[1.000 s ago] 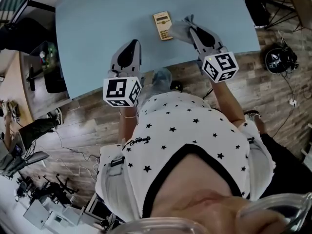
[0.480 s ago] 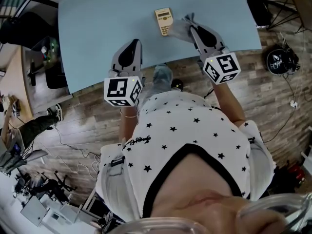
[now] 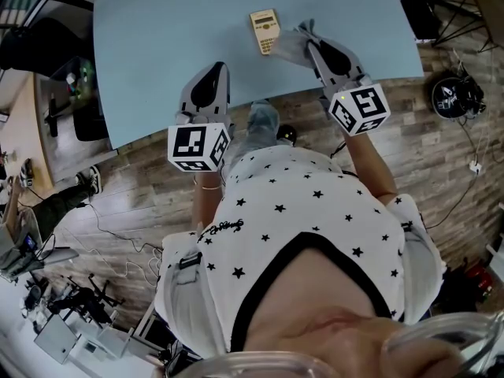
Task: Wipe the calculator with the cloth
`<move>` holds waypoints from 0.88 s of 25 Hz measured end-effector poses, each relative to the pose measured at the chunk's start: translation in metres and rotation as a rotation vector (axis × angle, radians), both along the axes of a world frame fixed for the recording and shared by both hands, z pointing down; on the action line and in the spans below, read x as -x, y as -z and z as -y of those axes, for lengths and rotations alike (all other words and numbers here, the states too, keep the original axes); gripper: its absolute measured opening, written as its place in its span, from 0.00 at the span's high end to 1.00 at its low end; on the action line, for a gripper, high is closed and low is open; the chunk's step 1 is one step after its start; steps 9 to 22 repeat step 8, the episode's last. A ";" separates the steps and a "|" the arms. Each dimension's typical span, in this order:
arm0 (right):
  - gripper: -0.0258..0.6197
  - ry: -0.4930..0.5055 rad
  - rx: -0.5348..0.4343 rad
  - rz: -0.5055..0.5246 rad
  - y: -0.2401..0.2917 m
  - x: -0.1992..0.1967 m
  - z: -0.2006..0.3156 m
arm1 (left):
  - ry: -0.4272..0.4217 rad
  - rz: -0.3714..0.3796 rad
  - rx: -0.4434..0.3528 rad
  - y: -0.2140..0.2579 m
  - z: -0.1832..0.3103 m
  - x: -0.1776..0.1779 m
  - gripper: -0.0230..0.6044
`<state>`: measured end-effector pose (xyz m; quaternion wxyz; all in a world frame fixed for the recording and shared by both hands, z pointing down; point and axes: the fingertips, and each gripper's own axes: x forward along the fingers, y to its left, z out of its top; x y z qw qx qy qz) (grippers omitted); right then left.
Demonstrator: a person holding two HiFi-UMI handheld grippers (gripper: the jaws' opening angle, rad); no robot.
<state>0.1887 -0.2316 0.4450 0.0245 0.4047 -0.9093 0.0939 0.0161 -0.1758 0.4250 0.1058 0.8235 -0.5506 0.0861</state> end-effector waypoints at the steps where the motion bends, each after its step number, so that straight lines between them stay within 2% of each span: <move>1: 0.92 0.000 0.000 0.000 0.000 -0.001 0.000 | 0.001 0.001 -0.001 0.001 0.000 -0.001 0.91; 22: 0.92 -0.002 0.007 0.000 -0.001 -0.001 0.005 | 0.007 0.004 -0.007 0.002 0.007 0.000 0.91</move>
